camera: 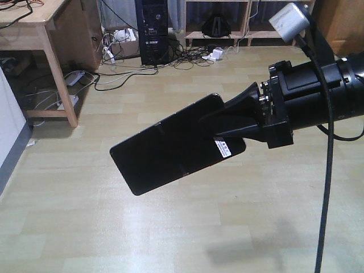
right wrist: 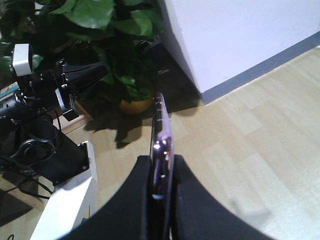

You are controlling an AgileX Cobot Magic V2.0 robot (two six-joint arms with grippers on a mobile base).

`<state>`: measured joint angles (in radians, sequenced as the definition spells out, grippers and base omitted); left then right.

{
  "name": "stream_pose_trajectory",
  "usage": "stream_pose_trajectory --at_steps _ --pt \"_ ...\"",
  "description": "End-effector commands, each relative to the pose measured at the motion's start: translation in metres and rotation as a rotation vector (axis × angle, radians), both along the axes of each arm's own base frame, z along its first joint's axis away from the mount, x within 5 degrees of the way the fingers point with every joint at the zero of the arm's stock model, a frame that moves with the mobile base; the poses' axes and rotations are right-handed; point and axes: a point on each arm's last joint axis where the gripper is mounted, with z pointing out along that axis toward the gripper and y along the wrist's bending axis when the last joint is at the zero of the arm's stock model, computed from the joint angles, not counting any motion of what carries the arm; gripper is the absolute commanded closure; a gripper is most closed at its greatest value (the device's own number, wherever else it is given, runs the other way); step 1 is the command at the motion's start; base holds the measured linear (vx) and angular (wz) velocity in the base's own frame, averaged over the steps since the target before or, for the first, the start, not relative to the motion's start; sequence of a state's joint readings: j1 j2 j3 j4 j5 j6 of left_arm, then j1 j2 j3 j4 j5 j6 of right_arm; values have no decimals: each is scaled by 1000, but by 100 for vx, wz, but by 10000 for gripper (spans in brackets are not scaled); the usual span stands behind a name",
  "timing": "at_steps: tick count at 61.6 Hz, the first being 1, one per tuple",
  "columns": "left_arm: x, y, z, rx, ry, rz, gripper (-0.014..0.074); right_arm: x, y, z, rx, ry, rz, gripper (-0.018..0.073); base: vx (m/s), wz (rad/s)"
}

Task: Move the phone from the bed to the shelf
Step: 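Drive the base away from the bed holding the phone in the right gripper, then drive the base toward the wooden shelf with the silver laptop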

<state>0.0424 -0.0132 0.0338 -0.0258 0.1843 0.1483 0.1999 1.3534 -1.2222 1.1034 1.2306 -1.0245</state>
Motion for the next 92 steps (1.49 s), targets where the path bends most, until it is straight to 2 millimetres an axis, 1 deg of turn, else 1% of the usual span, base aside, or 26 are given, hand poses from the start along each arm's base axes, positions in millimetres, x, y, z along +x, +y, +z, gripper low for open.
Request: stream_pose_trajectory --at_steps 1,38,92 --pt "-1 0 15 -11 -108 -2 595 -14 2 22 89 -21 49 561 44 7" --pt "-1 0 15 -11 -108 -2 595 -14 2 22 89 -21 49 561 44 1" --pt "-1 0 15 -11 -108 -2 595 -14 2 22 89 -21 49 561 44 -23"
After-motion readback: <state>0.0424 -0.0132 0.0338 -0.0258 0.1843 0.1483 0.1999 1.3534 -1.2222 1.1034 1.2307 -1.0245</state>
